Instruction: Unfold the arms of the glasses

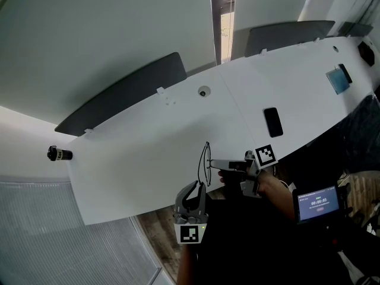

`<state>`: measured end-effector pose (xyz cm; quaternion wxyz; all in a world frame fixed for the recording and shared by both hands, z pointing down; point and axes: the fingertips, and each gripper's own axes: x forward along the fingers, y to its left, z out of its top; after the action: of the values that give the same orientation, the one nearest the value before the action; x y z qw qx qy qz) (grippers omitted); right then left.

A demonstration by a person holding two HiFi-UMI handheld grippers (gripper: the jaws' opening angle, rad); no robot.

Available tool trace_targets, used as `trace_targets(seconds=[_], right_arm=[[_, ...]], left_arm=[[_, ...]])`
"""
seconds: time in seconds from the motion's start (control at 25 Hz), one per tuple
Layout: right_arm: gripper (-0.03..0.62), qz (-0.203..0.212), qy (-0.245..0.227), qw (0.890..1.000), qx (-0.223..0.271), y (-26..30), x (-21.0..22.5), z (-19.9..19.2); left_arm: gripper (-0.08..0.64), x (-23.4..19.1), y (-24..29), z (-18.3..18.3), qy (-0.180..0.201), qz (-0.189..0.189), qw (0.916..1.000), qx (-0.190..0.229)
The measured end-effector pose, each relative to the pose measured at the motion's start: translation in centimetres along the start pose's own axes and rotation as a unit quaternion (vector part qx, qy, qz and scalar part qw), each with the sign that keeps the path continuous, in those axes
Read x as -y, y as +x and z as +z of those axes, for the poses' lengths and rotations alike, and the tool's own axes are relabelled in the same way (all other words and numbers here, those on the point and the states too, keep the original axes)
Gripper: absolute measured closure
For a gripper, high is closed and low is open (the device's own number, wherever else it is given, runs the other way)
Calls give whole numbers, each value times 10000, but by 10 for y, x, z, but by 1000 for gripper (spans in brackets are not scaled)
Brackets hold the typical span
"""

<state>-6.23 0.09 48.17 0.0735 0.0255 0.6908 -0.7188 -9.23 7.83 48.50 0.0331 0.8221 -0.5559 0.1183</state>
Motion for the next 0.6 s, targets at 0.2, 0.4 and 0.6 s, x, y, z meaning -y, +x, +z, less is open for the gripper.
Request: trace_targets(seconds=[0.2,0.4,0.6], right_arm=[[581,-25,-7,10000,-50,1,0,-1],[581,-22,-23,9999,-111,2,1,-9],[581,22,-53,9997,-233,5,-2,-12]], left_arm=[[552,-2,-4,4,139,-112,9998,87],[552,-4,-11,1,204,-19,9997,118],[552,-8,-14,-3,213,139,9997,47]])
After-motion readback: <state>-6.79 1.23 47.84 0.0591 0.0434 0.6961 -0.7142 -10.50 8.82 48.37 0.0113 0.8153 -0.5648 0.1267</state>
